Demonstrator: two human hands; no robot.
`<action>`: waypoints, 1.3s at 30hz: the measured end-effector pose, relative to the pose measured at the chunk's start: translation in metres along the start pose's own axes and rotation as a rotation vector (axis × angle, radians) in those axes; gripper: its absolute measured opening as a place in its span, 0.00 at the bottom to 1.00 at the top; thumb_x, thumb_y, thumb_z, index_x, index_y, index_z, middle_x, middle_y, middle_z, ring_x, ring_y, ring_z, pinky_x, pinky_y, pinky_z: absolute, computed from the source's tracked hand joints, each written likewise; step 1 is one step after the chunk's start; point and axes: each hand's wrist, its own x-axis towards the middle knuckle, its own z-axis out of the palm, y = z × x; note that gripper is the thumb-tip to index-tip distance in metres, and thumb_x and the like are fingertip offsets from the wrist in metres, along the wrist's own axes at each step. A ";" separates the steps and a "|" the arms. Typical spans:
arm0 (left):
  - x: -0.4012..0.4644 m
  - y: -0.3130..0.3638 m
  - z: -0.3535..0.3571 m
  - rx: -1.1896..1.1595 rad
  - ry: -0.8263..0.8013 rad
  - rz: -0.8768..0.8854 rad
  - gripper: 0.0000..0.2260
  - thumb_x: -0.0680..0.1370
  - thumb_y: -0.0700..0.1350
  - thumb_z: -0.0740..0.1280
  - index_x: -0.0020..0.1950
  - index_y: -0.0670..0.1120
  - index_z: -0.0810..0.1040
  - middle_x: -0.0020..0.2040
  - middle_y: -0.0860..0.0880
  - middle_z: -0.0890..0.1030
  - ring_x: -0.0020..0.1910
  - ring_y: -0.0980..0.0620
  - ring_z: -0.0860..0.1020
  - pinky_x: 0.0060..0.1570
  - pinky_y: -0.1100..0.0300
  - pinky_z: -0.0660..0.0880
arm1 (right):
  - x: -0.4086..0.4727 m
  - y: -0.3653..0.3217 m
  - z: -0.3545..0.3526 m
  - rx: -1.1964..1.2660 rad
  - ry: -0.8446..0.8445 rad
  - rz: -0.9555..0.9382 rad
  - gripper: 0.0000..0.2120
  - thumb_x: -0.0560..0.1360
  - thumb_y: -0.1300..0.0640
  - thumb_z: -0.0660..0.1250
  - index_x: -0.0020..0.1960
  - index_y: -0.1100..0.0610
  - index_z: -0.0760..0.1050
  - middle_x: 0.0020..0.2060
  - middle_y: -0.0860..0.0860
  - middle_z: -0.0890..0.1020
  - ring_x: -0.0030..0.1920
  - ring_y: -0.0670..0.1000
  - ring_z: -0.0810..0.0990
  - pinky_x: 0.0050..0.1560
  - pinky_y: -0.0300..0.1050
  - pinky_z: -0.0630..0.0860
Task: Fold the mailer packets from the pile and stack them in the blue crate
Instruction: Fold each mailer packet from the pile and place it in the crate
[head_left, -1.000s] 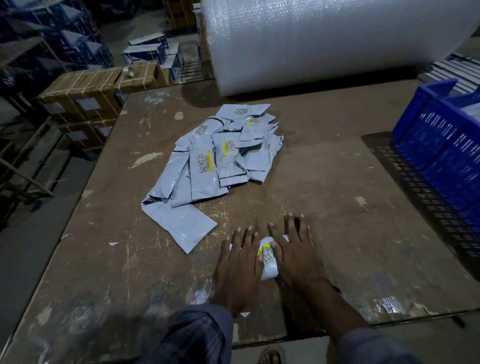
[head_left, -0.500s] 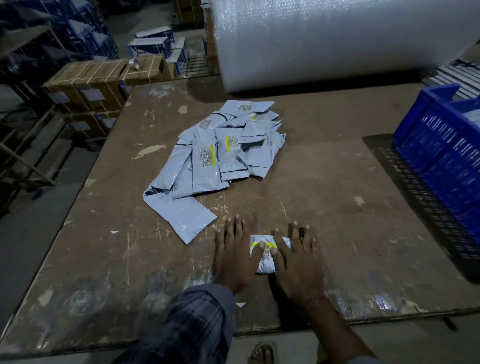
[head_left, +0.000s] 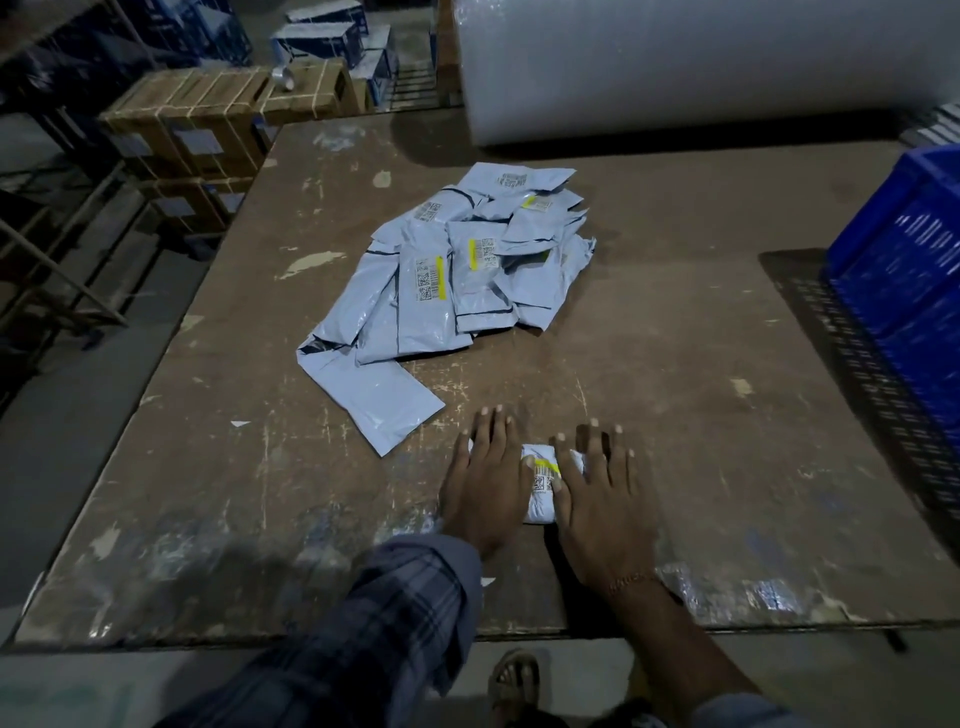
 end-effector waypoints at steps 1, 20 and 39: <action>0.003 -0.002 -0.001 0.019 0.003 0.035 0.29 0.87 0.53 0.47 0.82 0.39 0.66 0.82 0.40 0.66 0.82 0.40 0.63 0.78 0.42 0.65 | -0.009 -0.003 -0.001 0.000 0.024 -0.001 0.26 0.85 0.47 0.51 0.82 0.51 0.62 0.82 0.58 0.60 0.83 0.65 0.51 0.81 0.64 0.50; -0.020 -0.006 -0.006 -0.020 -0.002 0.086 0.28 0.86 0.52 0.50 0.83 0.40 0.65 0.83 0.41 0.64 0.83 0.40 0.61 0.78 0.37 0.62 | 0.015 0.004 -0.002 0.017 -0.106 0.025 0.28 0.83 0.47 0.50 0.82 0.53 0.62 0.81 0.63 0.60 0.81 0.70 0.55 0.76 0.67 0.57; 0.003 0.050 -0.002 -0.486 0.246 -0.337 0.23 0.85 0.56 0.51 0.61 0.49 0.83 0.61 0.50 0.82 0.64 0.43 0.76 0.68 0.43 0.69 | -0.027 0.089 -0.089 0.260 -0.176 -0.015 0.44 0.56 0.33 0.82 0.66 0.51 0.76 0.54 0.52 0.82 0.52 0.57 0.80 0.50 0.50 0.78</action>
